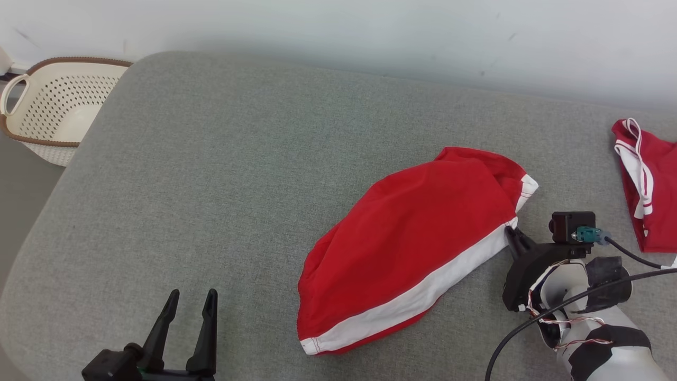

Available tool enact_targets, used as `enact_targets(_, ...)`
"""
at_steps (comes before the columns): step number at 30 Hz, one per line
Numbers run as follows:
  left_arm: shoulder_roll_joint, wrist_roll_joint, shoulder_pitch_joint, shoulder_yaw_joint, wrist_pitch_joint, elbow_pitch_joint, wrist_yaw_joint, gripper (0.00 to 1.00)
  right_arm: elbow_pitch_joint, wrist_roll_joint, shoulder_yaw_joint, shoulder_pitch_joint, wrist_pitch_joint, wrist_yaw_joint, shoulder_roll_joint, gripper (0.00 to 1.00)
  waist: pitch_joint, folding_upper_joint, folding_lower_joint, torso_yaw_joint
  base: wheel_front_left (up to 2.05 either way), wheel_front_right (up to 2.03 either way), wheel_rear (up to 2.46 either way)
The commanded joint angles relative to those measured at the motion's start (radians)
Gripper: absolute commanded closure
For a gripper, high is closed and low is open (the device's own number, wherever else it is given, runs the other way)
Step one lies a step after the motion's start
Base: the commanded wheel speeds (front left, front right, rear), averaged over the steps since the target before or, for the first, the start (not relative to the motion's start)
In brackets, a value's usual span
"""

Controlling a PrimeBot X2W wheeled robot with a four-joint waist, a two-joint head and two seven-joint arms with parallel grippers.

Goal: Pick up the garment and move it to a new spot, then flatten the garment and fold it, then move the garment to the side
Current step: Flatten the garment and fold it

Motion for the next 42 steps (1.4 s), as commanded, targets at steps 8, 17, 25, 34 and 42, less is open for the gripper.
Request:
enact_targets(8, 0.007, -0.004, 0.009, 0.015, -0.005, 0.007, 0.000, 0.00, -0.002, 0.042, 0.031, -0.007, -0.045, -0.001, -0.003, 1.00, -0.009, 0.0000, 0.0000, -0.019, 0.00, 0.00, 0.00)
enact_targets(17, 0.007, 0.005, 0.037, 0.027, -0.005, 0.007, 0.000, 0.00, -0.208, 0.169, 0.027, 0.126, -0.025, -0.001, -0.013, 1.00, -0.038, 0.0000, 0.0000, -0.074, 0.00, 0.00, 0.00)
enact_targets(25, 0.005, 0.010, 0.045, 0.041, -0.005, 0.005, 0.000, 0.00, -0.472, 0.201, -0.043, 0.315, 0.060, -0.001, -0.021, 1.00, -0.045, 0.0000, 0.0000, -0.116, 0.00, 0.00, 0.00)
enact_targets(34, 0.003, 0.013, 0.047, 0.043, -0.005, 0.017, 0.000, 0.00, -0.823, 0.162, -0.166, 0.563, 0.251, -0.001, 0.034, 1.00, -0.059, 0.0000, 0.0000, -0.147, 0.00, 0.00, 0.00)
enact_targets(42, 0.002, 0.015, 0.049, 0.043, -0.005, 0.011, 0.000, 0.00, -1.073, 0.160, -0.245, 0.690, 0.436, -0.001, 0.079, 1.00, -0.056, 0.0000, 0.0000, -0.159, 0.00, 0.00, 0.00)
